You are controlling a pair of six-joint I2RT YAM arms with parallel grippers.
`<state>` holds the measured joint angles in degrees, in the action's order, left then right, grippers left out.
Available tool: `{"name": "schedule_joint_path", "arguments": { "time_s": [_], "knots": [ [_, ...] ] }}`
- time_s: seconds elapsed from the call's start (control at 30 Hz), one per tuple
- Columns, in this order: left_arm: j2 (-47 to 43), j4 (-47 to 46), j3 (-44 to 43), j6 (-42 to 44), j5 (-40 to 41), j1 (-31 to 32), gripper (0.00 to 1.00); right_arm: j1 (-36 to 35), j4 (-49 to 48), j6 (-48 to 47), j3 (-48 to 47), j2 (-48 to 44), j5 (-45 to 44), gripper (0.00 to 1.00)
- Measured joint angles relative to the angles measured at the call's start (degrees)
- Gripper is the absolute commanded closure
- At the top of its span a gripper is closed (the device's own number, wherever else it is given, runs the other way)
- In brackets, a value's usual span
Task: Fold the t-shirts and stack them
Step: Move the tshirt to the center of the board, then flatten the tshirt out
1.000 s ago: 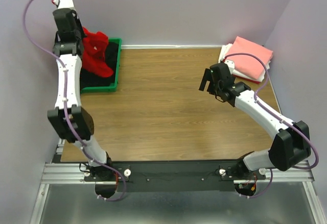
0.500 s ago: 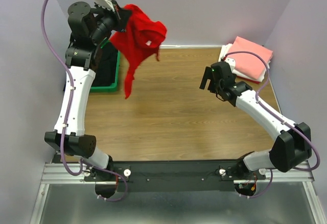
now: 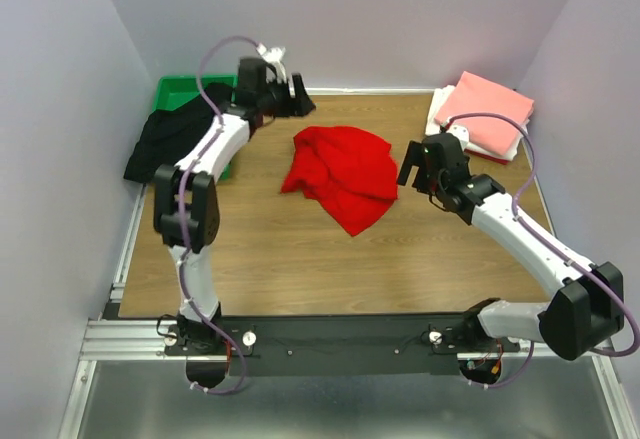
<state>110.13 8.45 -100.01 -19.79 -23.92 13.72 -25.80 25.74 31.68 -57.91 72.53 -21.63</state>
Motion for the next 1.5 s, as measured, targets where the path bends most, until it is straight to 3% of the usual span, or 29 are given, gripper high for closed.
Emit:
{"name": "schedule_joint_path", "arguments": {
  "time_s": [0.17,0.5,0.7,0.97,1.5],
  "knots": [
    [6.08,4.96,12.39,-0.42,5.01,1.73,0.22,0.00,-0.37,0.31,2.89,-0.02,3.28,0.02],
    [-9.22,3.02,28.57,-0.94,10.97,5.60,0.25,0.00,-2.62,0.87,7.19,6.51,6.43,0.08],
    [-12.17,0.61,35.01,-4.57,11.19,7.15,0.27,0.00,-6.32,0.87,7.19,11.32,7.28,0.17],
    [-10.27,-1.33,35.98,-9.07,9.62,11.47,0.32,0.00,-10.69,0.87,5.31,17.66,7.15,0.27],
    [-4.98,-2.97,34.77,-12.26,11.50,12.09,0.40,1.46,-15.89,0.22,3.58,25.88,7.10,0.41]
  ]
}}
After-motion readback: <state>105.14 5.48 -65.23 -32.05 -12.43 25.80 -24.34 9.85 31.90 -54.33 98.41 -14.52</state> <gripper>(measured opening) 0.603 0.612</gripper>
